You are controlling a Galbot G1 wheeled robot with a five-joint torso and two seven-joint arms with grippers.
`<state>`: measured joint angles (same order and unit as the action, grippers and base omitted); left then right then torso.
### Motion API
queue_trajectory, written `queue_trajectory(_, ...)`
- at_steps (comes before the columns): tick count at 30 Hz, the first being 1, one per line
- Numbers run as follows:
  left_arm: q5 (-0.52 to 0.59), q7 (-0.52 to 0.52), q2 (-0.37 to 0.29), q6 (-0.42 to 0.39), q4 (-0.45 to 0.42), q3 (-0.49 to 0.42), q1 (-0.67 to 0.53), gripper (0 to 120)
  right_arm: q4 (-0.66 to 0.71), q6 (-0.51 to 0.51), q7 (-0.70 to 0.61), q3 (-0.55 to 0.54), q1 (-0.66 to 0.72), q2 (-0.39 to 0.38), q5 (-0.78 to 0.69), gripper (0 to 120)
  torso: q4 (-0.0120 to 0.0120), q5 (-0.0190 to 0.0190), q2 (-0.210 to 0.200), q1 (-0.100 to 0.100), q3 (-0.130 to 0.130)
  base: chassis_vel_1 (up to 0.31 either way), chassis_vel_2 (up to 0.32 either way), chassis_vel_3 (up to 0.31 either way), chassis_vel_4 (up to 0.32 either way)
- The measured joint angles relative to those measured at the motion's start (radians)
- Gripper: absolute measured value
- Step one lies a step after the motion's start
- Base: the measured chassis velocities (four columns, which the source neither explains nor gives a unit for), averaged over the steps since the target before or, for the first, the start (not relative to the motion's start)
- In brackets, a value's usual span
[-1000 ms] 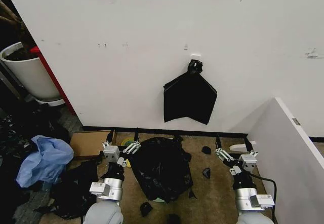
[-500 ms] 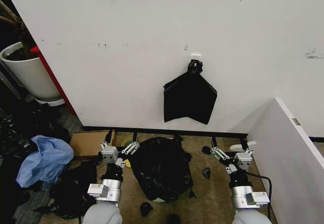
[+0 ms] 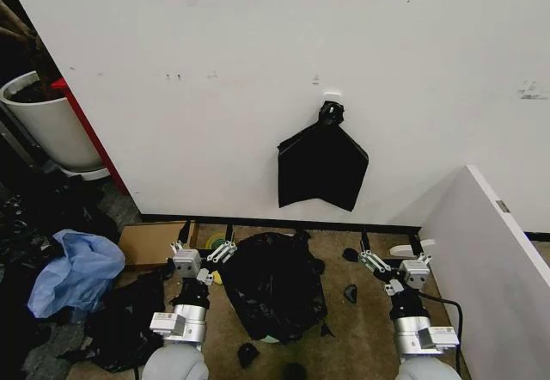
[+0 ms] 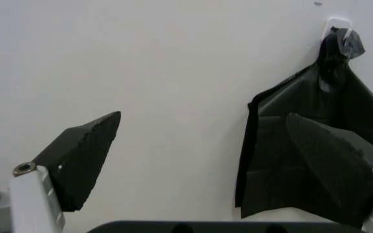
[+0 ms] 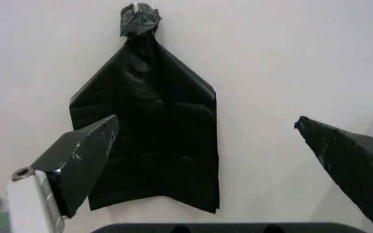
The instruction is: Place the garbage bag over the trash bin.
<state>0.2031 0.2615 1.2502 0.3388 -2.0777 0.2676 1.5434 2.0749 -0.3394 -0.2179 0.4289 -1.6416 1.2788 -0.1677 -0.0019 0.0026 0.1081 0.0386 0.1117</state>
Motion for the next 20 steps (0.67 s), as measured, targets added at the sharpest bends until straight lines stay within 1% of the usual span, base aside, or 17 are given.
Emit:
queue_trajectory(11,-0.001,0.001,-0.001,0.007,-0.004,-0.001,0.002,100,-0.002,0.001,-0.013,-0.010,-0.007,0.015,0.011,100,-0.0001,0.0000,0.000,0.000,0.000,0.000,0.000,0.000,0.000)
queue_trajectory(20,0.004,0.004,-0.003,-0.001,-0.005,-0.004,-0.005,100,0.010,0.000,-0.028,0.014,-0.019,0.019,0.014,100,0.0000,0.0000,0.000,0.000,0.000,0.000,0.000,0.000,0.000)
